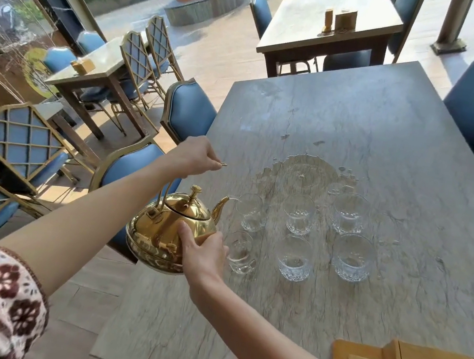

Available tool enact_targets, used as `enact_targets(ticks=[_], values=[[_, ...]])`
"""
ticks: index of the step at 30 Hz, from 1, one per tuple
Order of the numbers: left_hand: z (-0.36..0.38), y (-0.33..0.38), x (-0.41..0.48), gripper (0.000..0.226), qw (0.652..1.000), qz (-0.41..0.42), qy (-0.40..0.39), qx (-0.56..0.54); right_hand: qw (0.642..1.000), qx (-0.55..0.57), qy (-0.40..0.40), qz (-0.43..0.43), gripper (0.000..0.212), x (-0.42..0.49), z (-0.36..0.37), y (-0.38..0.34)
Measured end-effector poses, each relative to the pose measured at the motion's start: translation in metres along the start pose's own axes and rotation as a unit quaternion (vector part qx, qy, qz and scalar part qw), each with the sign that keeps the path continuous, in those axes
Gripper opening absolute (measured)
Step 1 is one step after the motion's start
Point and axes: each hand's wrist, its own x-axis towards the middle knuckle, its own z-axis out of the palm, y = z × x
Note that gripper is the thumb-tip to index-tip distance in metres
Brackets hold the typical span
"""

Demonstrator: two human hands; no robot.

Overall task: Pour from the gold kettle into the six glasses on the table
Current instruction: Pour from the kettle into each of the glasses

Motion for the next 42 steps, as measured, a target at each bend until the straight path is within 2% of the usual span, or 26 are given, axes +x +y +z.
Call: enact_targets(ticks=[12,19,29,42], values=[[-0.004,0.007,0.012,0.033,0.999,-0.013,-0.026,0.025,0.999,0.024,-0.021,0.023,0.079,0.004,0.003,-0.008],[-0.007,0.011,0.012,0.034,0.998,-0.015,-0.037,0.041,0.998,0.03,-0.039,0.024,0.062,0.0,-0.001,-0.011],[-0.008,0.019,0.006,0.034,0.998,-0.014,-0.042,0.05,0.998,0.026,-0.046,0.028,0.069,-0.006,-0.004,-0.015],[-0.009,0.024,0.001,0.035,0.997,-0.022,-0.049,0.051,0.997,0.024,-0.059,0.032,0.066,-0.009,-0.008,-0.015]])
